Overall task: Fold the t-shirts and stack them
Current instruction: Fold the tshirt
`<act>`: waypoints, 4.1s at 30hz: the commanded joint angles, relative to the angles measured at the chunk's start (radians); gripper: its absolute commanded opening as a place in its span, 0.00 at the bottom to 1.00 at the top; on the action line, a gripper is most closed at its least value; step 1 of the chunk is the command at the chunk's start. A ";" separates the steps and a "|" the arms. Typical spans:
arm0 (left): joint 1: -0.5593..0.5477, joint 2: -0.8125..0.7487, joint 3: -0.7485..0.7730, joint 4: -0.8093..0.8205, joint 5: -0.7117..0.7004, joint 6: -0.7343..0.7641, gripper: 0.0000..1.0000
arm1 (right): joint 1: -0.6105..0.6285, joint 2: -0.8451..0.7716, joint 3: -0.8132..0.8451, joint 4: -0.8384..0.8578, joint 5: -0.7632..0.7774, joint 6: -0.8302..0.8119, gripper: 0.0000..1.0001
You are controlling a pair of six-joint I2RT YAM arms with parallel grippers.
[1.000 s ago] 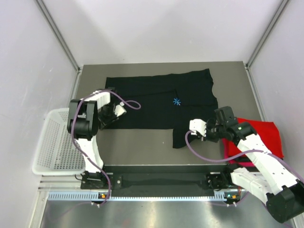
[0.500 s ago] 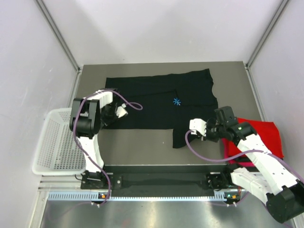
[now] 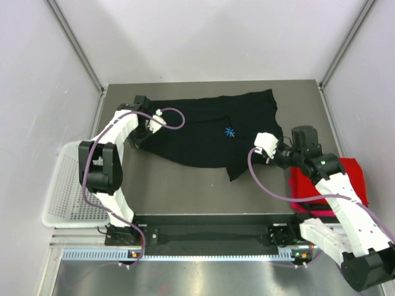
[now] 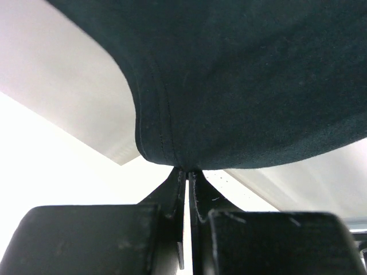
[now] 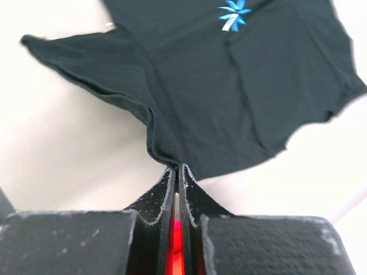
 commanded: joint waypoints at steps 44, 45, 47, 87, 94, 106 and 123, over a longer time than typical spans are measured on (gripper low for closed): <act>0.072 0.466 0.498 0.151 -0.121 -0.024 0.00 | -0.183 1.322 1.216 0.338 0.163 0.389 0.00; 0.072 0.467 0.501 0.156 -0.119 -0.023 0.00 | -0.183 1.326 1.220 0.345 0.165 0.389 0.00; 0.070 0.478 0.504 0.156 -0.117 -0.026 0.00 | -0.183 1.343 1.229 0.352 0.174 0.390 0.00; -0.010 0.337 0.178 0.330 -0.064 -0.267 0.29 | -0.148 1.289 1.050 0.160 0.024 0.453 0.36; -0.010 0.351 0.145 0.344 -0.064 -0.281 0.27 | -0.123 1.339 1.087 0.097 0.027 0.430 0.38; -0.010 0.326 0.086 0.387 -0.065 -0.287 0.25 | -0.099 1.452 1.157 0.037 0.067 0.424 0.40; -0.010 0.320 0.058 0.412 -0.073 -0.282 0.24 | -0.076 1.491 1.212 0.060 0.059 0.428 0.09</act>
